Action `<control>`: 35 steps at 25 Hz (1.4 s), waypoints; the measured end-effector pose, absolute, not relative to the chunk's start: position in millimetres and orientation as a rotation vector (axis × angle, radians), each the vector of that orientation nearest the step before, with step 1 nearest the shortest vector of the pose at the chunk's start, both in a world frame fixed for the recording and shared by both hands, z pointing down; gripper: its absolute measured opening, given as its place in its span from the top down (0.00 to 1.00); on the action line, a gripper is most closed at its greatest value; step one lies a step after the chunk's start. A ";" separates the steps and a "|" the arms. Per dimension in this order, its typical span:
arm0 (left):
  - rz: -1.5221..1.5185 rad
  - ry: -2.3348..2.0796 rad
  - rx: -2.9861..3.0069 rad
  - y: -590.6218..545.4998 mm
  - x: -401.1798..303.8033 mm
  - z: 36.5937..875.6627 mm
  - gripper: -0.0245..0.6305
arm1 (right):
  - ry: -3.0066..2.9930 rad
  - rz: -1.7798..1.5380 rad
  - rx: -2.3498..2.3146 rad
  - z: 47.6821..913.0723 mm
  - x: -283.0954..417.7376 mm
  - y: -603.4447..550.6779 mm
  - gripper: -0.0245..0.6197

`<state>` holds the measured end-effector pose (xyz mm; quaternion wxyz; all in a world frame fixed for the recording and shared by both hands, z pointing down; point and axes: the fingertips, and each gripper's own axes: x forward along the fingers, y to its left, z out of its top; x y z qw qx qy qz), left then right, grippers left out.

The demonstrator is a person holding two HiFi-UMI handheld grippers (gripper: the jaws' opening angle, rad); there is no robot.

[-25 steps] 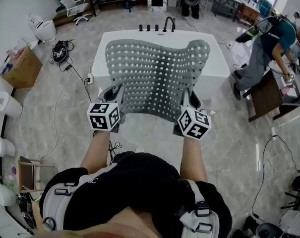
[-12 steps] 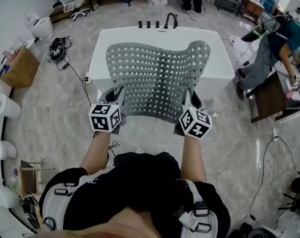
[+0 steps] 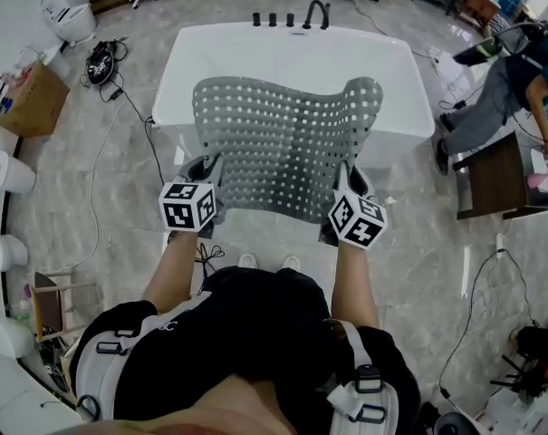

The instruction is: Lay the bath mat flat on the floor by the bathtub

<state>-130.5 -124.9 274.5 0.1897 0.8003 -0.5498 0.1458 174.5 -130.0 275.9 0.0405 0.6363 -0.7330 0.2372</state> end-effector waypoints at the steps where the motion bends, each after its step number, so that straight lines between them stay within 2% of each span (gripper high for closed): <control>1: 0.425 -1.539 2.230 -125.9 -132.5 284.0 0.90 | -2.234 0.752 1.932 285.2 173.5 -131.8 0.88; 9: 0.580 -1.417 2.059 -128.4 -142.2 391.5 0.90 | -2.068 0.934 1.781 390.3 160.6 -145.8 0.88; 16: 0.647 -1.314 1.906 -127.1 -155.7 537.6 0.90 | -1.908 1.067 1.694 529.2 161.2 -151.1 0.88; 22: 0.689 -1.271 1.837 -142.9 -164.5 709.1 0.90 | -1.844 1.152 1.643 695.0 166.4 -173.6 0.88; 35: 0.751 -1.269 1.783 -220.4 -181.5 1111.0 0.90 | -1.809 1.318 1.622 1116.3 187.9 -236.4 0.88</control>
